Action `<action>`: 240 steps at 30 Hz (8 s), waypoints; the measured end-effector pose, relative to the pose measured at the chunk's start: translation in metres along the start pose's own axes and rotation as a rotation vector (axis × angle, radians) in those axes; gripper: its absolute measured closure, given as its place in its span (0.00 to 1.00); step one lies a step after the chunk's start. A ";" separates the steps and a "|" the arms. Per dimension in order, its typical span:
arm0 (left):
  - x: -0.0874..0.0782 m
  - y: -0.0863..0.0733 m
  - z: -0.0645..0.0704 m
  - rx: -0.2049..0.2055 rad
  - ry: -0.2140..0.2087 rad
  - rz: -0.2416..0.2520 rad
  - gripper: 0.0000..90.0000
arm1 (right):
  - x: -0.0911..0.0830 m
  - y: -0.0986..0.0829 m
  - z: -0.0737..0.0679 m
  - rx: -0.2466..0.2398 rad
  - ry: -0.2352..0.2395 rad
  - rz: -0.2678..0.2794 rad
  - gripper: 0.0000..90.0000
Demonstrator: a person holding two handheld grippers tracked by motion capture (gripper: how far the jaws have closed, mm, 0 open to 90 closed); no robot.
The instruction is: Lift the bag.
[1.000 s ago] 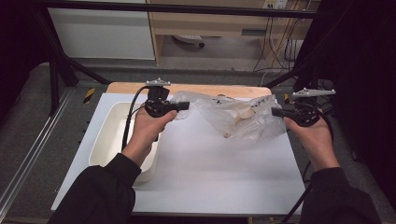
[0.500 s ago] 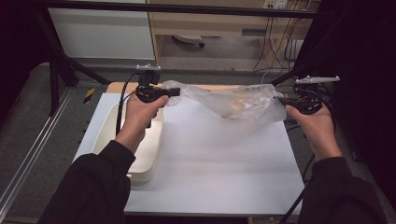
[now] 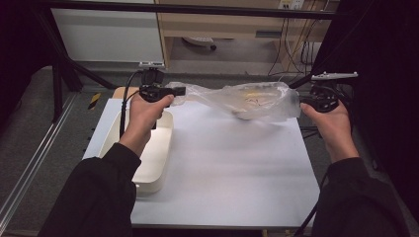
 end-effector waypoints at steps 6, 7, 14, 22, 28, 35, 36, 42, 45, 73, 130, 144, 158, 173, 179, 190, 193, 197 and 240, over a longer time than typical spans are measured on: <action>-0.001 0.004 -0.006 -0.009 0.014 0.010 1.00 | 0.006 0.007 -0.001 -0.006 0.000 0.003 1.00; -0.001 0.005 -0.008 -0.008 0.019 0.014 1.00 | 0.007 0.009 -0.001 -0.004 0.000 0.003 1.00; 0.000 0.022 -0.020 -0.015 0.044 0.043 1.00 | 0.024 0.028 0.005 0.015 -0.005 0.034 1.00; -0.001 0.036 -0.026 -0.005 0.060 0.078 1.00 | 0.035 0.055 0.009 -0.018 -0.037 0.041 1.00; -0.007 0.022 -0.026 -0.007 0.046 0.051 1.00 | 0.036 0.051 0.007 -0.022 -0.021 0.032 1.00; -0.019 -0.004 -0.014 0.040 -0.007 0.017 1.00 | 0.028 0.037 0.003 -0.039 -0.012 0.005 1.00; -0.020 -0.010 -0.012 0.046 -0.018 0.010 1.00 | 0.028 0.035 0.002 -0.037 -0.011 0.002 1.00; -0.028 -0.044 -0.001 0.046 -0.096 -0.034 1.00 | 0.025 0.012 0.001 -0.045 0.005 -0.020 1.00; -0.032 -0.058 0.005 0.057 -0.119 -0.044 1.00 | 0.024 0.000 0.001 -0.047 0.016 -0.044 1.00; -0.036 -0.169 0.042 0.053 -0.221 -0.102 1.00 | 0.022 -0.105 -0.029 -0.020 0.073 -0.061 1.00; -0.032 -0.285 0.068 0.244 -0.052 -0.228 0.77 | 0.024 -0.239 -0.039 0.027 -0.024 -0.271 0.86; -0.047 -0.280 0.065 0.210 -0.001 -0.170 0.53 | 0.028 -0.238 -0.044 0.028 -0.023 -0.261 0.48; -0.070 -0.263 0.070 0.166 0.041 -0.058 0.28 | 0.029 -0.235 -0.048 0.019 -0.026 -0.233 0.27; -0.078 -0.237 0.068 0.101 0.021 0.004 0.19 | 0.021 -0.230 -0.058 -0.003 -0.014 -0.183 0.17; -0.080 -0.223 0.063 0.100 0.038 0.028 0.19 | 0.022 -0.223 -0.060 -0.003 0.001 -0.159 0.14; -0.080 -0.208 0.048 0.079 0.073 0.047 0.15 | 0.029 -0.208 -0.064 -0.033 0.032 -0.115 0.12; -0.079 -0.206 0.044 0.076 0.082 0.049 0.15 | 0.032 -0.206 -0.065 -0.028 0.041 -0.112 0.13; -0.079 -0.205 0.039 0.074 0.096 0.049 0.15 | 0.036 -0.202 -0.066 -0.025 0.044 -0.102 0.12; -0.153 -0.212 -0.077 -0.021 0.323 0.235 0.09 | 0.027 -0.199 -0.043 0.075 -0.095 0.088 0.08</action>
Point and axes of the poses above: each handheld gripper's, and its own axes: x roughly forward along the jaws, y roughly out of its top, z roughly to its right, the point moved 2 cm from there along x, roughly forward along the jaws, and after that the axes turned 9 degrees about y, right-handed, at the moved point
